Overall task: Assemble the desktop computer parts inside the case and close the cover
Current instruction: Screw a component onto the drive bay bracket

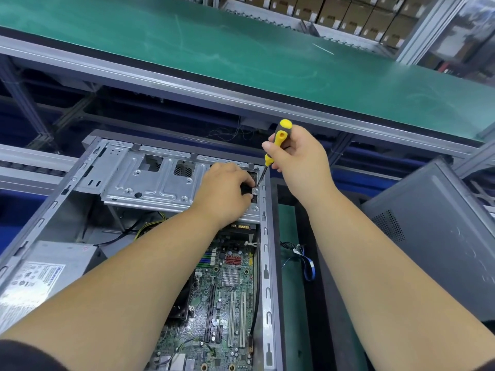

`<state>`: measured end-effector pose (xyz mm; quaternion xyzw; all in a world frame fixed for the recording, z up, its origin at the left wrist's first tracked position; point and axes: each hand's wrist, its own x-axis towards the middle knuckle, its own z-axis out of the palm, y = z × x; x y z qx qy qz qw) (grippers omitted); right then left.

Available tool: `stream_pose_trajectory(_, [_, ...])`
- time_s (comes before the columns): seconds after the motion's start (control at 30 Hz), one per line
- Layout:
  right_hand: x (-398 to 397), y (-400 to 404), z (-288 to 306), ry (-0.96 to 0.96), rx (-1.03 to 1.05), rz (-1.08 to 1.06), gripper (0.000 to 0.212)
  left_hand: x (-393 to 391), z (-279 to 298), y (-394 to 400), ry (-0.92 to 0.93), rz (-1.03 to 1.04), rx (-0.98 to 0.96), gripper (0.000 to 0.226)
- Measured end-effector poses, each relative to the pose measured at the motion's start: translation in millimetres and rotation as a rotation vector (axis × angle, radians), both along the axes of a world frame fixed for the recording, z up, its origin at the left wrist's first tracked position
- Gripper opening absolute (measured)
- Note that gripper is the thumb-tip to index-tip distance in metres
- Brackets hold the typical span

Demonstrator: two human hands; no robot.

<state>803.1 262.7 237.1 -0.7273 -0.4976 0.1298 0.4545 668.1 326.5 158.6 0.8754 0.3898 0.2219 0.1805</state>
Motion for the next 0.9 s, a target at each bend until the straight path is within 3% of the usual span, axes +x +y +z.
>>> stream_pose_trajectory(0.33, [-4,-3,-2,0.036,-0.039,-0.008,0.018,0,-1,1,-0.026,-0.016,-0.007,0.025])
stream_pose_trajectory(0.7, [6,-6,21,-0.082,-0.282,0.232,0.017,0,-2,1,-0.024,-0.005,-0.011,0.023])
stream_pose_trajectory(0.9, [15,-4,19,-0.072,-0.285,0.191,0.015,0,-2,1,-0.029,-0.012,-0.028,0.024])
